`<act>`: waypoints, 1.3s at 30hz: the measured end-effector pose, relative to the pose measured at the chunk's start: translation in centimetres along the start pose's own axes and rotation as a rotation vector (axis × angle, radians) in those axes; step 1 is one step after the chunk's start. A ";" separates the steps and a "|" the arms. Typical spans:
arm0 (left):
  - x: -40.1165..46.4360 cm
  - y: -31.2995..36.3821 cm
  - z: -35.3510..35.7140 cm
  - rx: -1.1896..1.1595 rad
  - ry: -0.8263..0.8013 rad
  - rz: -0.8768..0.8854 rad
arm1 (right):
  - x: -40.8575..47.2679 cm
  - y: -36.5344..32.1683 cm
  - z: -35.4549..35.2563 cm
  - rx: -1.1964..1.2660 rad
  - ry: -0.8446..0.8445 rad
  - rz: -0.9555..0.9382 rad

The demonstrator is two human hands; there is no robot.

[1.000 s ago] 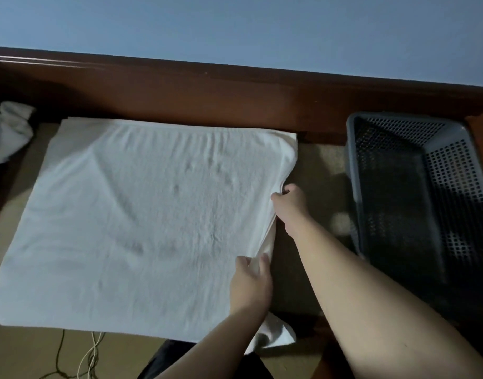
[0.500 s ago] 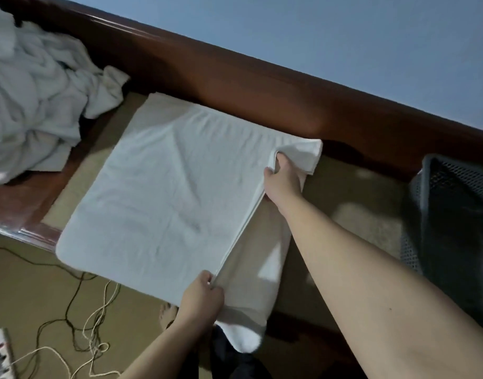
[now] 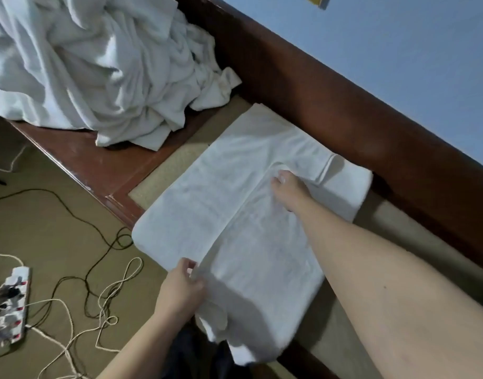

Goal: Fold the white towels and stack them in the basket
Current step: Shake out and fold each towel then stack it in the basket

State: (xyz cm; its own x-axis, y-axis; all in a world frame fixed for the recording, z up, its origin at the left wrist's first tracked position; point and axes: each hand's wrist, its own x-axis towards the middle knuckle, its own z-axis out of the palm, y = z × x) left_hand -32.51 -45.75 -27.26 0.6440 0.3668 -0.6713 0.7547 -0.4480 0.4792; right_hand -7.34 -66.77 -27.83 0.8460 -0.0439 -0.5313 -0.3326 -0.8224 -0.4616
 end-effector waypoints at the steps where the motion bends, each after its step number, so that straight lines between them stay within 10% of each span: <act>1: -0.1 -0.3 0.1 -0.030 0.001 -0.002 | 0.3 0.3 0.3 -0.010 0.062 0.023; 6: -0.8 -1.8 1.3 -0.112 0.001 -0.073 | 1.0 3.1 -1.6 -0.217 0.470 0.085; 15: -1.6 -3.1 2.1 -0.029 0.148 -0.004 | 5.2 5.9 -6.2 -0.751 0.158 -0.274; 23: -0.6 -4.5 -0.3 -0.151 0.233 0.047 | 9.1 2.1 -11.2 -0.340 0.397 -0.395; 29: 1.0 -5.4 2.9 0.089 0.415 0.050 | 8.8 2.9 -11.3 -0.178 0.428 -0.247; 34: -4.0 -1.4 7.7 0.273 0.399 0.497 | 7.2 9.1 -11.2 -0.370 0.484 0.051; 39: -7.3 -0.3 14.8 0.595 0.270 0.725 | 6.4 13.7 -11.1 0.014 0.586 0.405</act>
State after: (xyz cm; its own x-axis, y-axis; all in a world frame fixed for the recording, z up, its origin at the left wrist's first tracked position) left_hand -39.27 -60.35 -30.92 0.9901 -0.0188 -0.1389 0.0257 -0.9498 0.3117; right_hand -1.81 -84.60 -29.65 0.7384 -0.6455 -0.1953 -0.6701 -0.6696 -0.3203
